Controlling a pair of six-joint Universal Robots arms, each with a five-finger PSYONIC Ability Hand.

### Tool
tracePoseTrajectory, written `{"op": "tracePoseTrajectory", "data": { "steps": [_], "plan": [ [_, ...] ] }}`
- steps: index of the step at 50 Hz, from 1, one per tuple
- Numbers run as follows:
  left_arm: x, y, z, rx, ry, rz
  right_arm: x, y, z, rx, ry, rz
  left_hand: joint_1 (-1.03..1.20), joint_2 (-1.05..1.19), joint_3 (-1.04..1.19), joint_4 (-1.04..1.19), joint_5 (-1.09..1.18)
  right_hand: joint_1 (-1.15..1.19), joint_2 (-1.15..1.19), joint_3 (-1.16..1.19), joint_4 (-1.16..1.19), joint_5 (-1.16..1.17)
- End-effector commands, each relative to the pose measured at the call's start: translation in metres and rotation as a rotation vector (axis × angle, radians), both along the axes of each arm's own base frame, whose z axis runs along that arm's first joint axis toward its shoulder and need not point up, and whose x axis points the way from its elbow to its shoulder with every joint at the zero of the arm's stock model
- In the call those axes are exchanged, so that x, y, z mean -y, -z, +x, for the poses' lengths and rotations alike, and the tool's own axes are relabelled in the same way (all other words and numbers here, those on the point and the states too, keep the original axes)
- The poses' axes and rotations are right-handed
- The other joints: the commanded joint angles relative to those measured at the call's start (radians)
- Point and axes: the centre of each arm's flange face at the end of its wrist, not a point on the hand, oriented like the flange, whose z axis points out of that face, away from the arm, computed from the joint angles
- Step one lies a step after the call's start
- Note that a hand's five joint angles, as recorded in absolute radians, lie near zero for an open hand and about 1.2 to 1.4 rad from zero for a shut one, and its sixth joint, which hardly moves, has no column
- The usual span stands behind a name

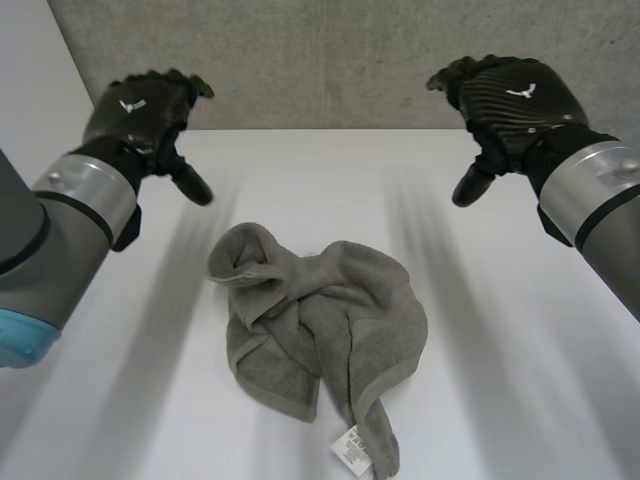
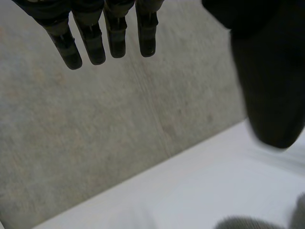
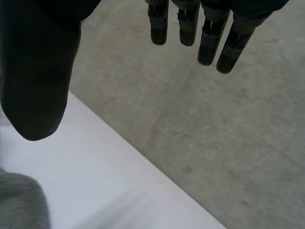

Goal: Fold the towel.

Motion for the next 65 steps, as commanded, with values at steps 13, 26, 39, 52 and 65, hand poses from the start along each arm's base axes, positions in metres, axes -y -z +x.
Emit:
{"op": "tracePoseTrajectory", "data": {
  "steps": [13, 26, 39, 52, 65],
  "plan": [
    [0.007, 0.006, 0.011, -0.034, -0.045, 0.168, 0.022, 0.008, -0.015, 0.059, 0.151, 0.072, -0.078, -0.07, -0.058, -0.066, -0.048, -0.064, -0.077, -0.053, -0.076, -0.063],
    [0.008, 0.0, 0.012, -0.044, -0.043, 0.149, 0.025, 0.009, -0.018, 0.075, 0.16, 0.101, 1.132, 1.139, -0.058, -0.066, 1.161, -0.064, -0.077, -0.053, -0.076, -0.063],
    [0.013, -0.004, 0.012, -0.046, -0.048, 0.132, 0.027, 0.013, -0.018, 0.065, 0.159, 0.11, 0.801, 0.808, -0.058, -0.066, 0.83, -0.064, -0.077, -0.053, -0.076, -0.063],
    [0.015, -0.007, 0.013, -0.044, -0.057, 0.12, 0.029, 0.014, -0.018, 0.068, 0.167, 0.114, -0.016, -0.008, -0.058, -0.066, 0.013, -0.064, -0.077, -0.053, -0.076, -0.063],
    [0.015, -0.004, 0.012, -0.041, -0.054, 0.128, 0.029, 0.014, -0.018, 0.072, 0.167, 0.116, -0.025, -0.017, -0.058, -0.066, 0.004, -0.064, -0.077, -0.053, -0.076, -0.063]
  ]
}}
